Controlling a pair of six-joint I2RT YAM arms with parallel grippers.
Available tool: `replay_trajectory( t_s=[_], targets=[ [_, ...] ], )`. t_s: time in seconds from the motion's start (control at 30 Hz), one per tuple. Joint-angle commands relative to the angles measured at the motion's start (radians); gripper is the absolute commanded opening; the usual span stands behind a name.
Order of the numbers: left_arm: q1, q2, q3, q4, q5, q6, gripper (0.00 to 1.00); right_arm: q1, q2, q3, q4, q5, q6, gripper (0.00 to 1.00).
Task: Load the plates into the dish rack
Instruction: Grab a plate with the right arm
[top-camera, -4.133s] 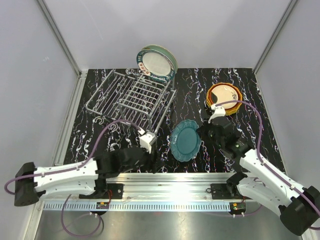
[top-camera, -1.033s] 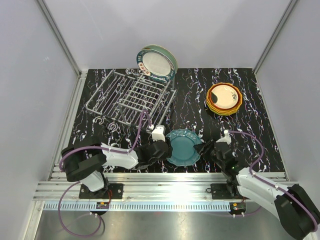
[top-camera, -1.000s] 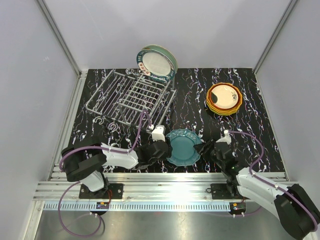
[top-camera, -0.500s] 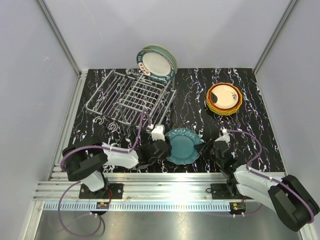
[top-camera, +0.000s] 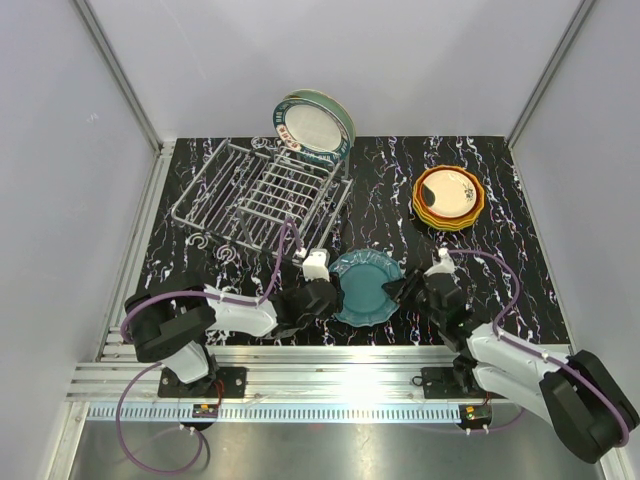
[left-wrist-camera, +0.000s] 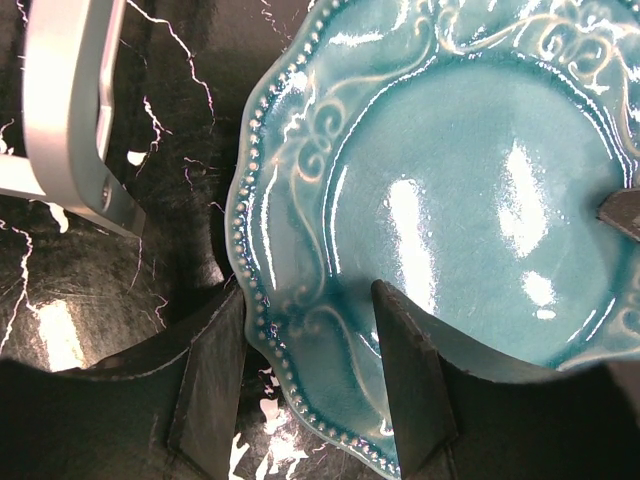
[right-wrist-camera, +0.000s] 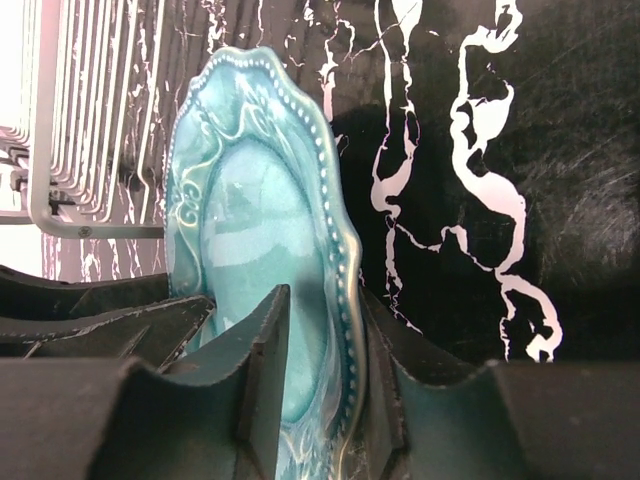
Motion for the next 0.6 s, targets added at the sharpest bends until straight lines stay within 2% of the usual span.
replay_trajectory(
  t_s=[0.0, 0.2, 0.3, 0.33, 0.4, 0.53, 0.57],
  targets=[
    [-0.036, 0.06, 0.016, 0.047, 0.256, -0.03, 0.53, 0.033, 0.019, 0.1, 0.223, -0.209, 0.042, 0.36],
    [-0.036, 0.043, 0.006, 0.064, 0.27, -0.018, 0.54, 0.031, 0.024, 0.136, 0.226, -0.234, 0.052, 0.33],
    [-0.038, 0.031, 0.005, 0.056, 0.268, -0.015, 0.59, 0.031, -0.007, 0.157, 0.178, -0.237, 0.049, 0.26],
    [-0.041, 0.021, 0.006, 0.042, 0.261, -0.01, 0.63, 0.03, -0.016, 0.172, 0.154, -0.232, 0.042, 0.2],
    [-0.046, 0.009, 0.005, 0.031, 0.252, -0.007, 0.65, 0.031, -0.05, 0.191, 0.068, -0.211, 0.023, 0.15],
    [-0.05, -0.031, 0.011, -0.001, 0.268, 0.024, 0.75, 0.031, -0.114, 0.211, -0.03, -0.175, -0.024, 0.08],
    [-0.052, -0.038, 0.017, -0.011, 0.271, 0.033, 0.86, 0.03, -0.14, 0.212, -0.065, -0.16, -0.03, 0.05]
  ],
)
